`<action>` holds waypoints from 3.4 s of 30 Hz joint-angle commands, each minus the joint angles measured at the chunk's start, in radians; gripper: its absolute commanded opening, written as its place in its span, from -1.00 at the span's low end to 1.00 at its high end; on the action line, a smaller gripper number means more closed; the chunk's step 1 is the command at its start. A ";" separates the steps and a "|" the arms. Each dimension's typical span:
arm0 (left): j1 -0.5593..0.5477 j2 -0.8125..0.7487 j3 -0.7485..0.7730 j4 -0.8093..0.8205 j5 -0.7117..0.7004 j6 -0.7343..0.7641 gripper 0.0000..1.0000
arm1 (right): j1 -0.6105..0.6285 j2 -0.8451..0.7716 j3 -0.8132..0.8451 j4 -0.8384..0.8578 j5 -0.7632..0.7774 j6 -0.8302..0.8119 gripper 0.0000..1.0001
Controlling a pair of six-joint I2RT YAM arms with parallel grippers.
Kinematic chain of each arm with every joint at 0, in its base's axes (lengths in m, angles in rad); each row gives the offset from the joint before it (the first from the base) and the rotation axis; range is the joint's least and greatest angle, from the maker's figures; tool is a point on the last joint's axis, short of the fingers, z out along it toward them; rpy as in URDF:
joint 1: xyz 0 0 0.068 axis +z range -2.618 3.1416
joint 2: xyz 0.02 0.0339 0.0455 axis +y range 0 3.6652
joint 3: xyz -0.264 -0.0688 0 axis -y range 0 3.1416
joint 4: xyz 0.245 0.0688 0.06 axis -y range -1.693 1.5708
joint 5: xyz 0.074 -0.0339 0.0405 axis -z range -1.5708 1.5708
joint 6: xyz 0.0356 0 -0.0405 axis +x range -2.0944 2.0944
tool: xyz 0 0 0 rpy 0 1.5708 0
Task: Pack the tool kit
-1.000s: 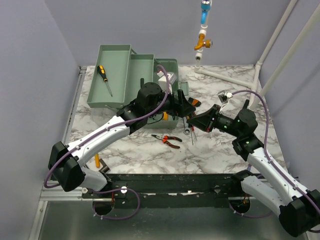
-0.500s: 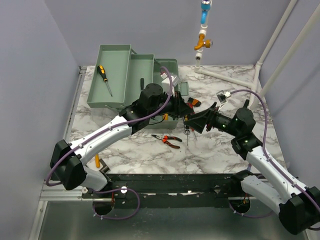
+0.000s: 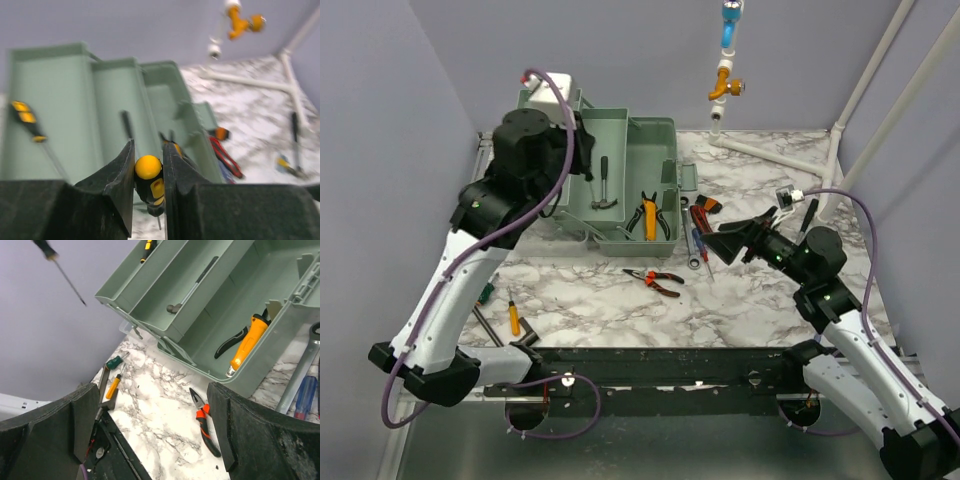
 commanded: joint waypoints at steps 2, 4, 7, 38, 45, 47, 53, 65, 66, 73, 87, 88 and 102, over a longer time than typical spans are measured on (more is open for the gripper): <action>0.025 0.051 0.184 -0.172 -0.488 0.294 -1.00 | -0.001 0.018 0.006 -0.037 0.047 -0.020 0.92; 0.036 0.077 0.180 -0.098 -0.548 0.386 -1.00 | -0.001 0.026 0.009 -0.037 0.043 -0.017 0.92; 0.065 0.131 0.153 0.025 -0.587 0.492 -1.00 | 0.000 0.030 0.011 -0.039 0.043 -0.012 0.92; 0.177 0.396 0.349 -0.133 -0.277 0.277 0.85 | -0.001 0.769 0.387 -0.368 0.644 -0.138 0.39; 0.173 0.119 0.082 -0.035 -0.009 0.074 0.89 | -0.001 0.951 0.514 -0.378 0.601 -0.166 0.27; 0.171 0.038 -0.006 0.008 0.060 0.019 0.90 | -0.002 0.990 0.533 -0.380 0.601 -0.175 0.28; 0.168 -0.161 -0.260 0.169 0.268 -0.109 0.90 | 0.001 1.087 0.561 -0.377 0.591 -0.164 0.27; 0.168 -0.212 -0.323 0.153 0.402 -0.148 0.90 | 0.009 1.137 0.539 -0.378 0.602 -0.158 0.03; 0.168 -0.218 -0.326 0.153 0.402 -0.148 0.90 | 0.009 1.137 0.538 -0.378 0.603 -0.158 -0.04; 0.168 -0.242 -0.335 0.135 0.414 -0.145 0.90 | 0.012 1.098 0.515 -0.375 0.605 -0.155 -0.17; 0.168 -0.295 -0.379 0.075 0.447 -0.122 0.90 | 0.025 1.119 0.506 -0.385 0.602 -0.165 0.05; 0.168 -0.298 -0.379 0.072 0.447 -0.119 0.90 | 0.028 1.119 0.506 -0.388 0.606 -0.166 -0.01; 0.168 -0.329 -0.371 0.034 0.457 -0.119 0.90 | 0.075 1.181 0.574 -0.481 0.722 -0.192 0.02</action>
